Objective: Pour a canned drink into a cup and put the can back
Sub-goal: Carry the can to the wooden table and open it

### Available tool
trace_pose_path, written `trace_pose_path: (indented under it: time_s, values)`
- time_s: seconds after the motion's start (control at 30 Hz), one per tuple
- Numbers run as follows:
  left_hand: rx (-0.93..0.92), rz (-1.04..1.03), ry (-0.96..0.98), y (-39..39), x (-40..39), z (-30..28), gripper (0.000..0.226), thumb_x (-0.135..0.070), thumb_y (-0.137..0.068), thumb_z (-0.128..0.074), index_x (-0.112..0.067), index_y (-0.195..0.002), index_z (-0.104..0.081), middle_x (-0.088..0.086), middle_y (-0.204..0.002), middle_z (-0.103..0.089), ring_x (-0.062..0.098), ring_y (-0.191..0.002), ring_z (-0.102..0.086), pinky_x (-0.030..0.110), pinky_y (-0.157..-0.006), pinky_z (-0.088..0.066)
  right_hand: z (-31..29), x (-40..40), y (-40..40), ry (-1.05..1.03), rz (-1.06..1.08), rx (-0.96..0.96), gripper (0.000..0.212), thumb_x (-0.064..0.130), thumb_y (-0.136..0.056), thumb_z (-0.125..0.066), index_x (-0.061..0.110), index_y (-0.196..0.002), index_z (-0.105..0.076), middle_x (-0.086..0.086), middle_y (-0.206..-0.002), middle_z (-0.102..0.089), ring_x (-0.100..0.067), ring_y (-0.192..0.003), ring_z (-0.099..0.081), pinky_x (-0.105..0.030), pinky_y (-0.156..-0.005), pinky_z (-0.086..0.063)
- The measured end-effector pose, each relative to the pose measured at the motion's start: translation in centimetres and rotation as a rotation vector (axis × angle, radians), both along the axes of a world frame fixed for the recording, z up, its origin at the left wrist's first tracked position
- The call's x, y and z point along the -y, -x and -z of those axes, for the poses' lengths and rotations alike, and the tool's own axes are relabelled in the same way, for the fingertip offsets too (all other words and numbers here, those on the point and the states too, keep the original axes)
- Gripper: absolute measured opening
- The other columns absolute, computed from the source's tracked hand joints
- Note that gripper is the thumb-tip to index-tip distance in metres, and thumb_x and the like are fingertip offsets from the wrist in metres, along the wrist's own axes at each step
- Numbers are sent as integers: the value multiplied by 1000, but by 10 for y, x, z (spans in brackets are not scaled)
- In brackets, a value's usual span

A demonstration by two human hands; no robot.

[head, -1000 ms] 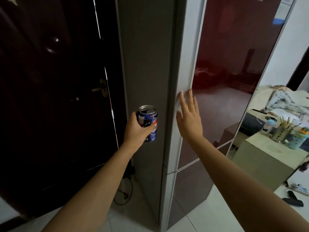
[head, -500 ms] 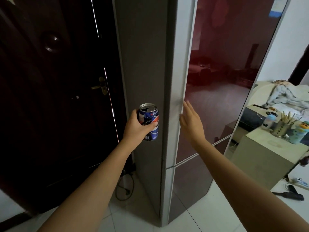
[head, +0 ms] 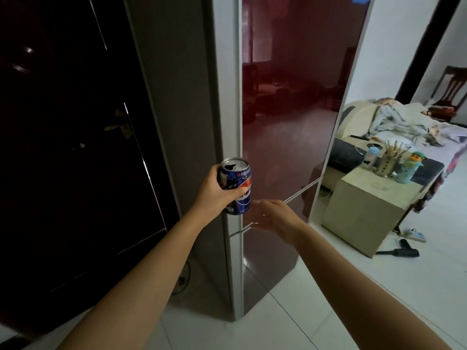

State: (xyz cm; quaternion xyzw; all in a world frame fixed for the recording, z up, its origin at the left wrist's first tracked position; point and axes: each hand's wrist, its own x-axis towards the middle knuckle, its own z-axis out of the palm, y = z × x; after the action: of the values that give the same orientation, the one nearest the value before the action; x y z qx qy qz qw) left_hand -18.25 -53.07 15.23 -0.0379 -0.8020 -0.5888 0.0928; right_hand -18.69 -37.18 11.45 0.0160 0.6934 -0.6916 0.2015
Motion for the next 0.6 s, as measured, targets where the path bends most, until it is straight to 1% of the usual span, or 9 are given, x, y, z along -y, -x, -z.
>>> trace_pose_path:
  time_s: [0.07,0.17,0.2,0.27,0.33,0.4,0.5,0.57,0.6]
  values:
    - [20,32,-4,-1,-13,5,57,-12,-71,-77,-17,-120,-47,-6,-107,-57,9,-99,-56,19,-81,-44,3,-13,-6,49,44,17,25,11,-95,-43,3,-111,-60,-22,-112,-63,-33,-104,-62,-37,-87,-53]
    - [34,88,7,-2,-34,10,56,-11,-72,-77,-18,-118,-47,-9,-105,-55,7,-98,-53,14,-76,-41,6,-34,-14,69,98,48,20,8,-94,-44,4,-101,-62,-16,-99,-67,-26,-90,-66,-31,-78,-56]
    - [37,106,13,-2,-41,11,54,-12,-72,-77,-20,-116,-46,-12,-101,-54,5,-96,-52,13,-75,-40,8,-41,-16,67,119,56,20,9,-94,-45,3,-104,-61,-17,-100,-67,-24,-87,-66,-30,-75,-56]
    - [44,146,26,-2,-55,13,52,-14,-72,-77,-26,-111,-45,-18,-97,-52,5,-96,-52,19,-79,-41,12,-55,-21,68,162,61,24,10,-94,-45,-1,-110,-59,-20,-105,-65,-25,-88,-65,-31,-76,-56]
    - [51,193,34,-2,-68,16,52,-14,-71,-77,-27,-110,-44,-16,-100,-54,7,-99,-53,23,-84,-42,15,-69,-28,66,203,59,22,11,-95,-45,2,-108,-59,-19,-104,-65,-25,-89,-65,-32,-78,-55]
    - [63,253,29,-3,-82,18,54,-14,-72,-77,-23,-115,-45,-10,-106,-55,9,-102,-54,24,-86,-42,19,-83,-35,58,245,48,23,12,-95,-44,2,-108,-60,-20,-104,-65,-27,-93,-64,-34,-81,-54]
    - [69,334,30,-9,-104,20,58,-10,-73,-75,-13,-123,-45,-7,-108,-53,7,-100,-51,12,-76,-43,28,-103,-50,71,310,60,25,13,-94,-45,3,-112,-59,-22,-111,-64,-33,-103,-62,-41,-92,-51]
    - [65,385,42,-12,-116,25,59,-7,-73,-75,-9,-125,-45,-7,-107,-52,5,-97,-50,3,-68,-44,33,-113,-63,76,353,74,21,13,-94,-44,7,-106,-61,-23,-114,-63,-36,-109,-60,-44,-97,-47]
    - [71,419,45,-13,-120,28,60,-7,-73,-75,-8,-125,-45,-6,-108,-52,5,-97,-50,1,-69,-43,36,-117,-70,81,375,82,20,13,-94,-44,9,-102,-61,-23,-114,-63,-36,-110,-59,-45,-98,-47]
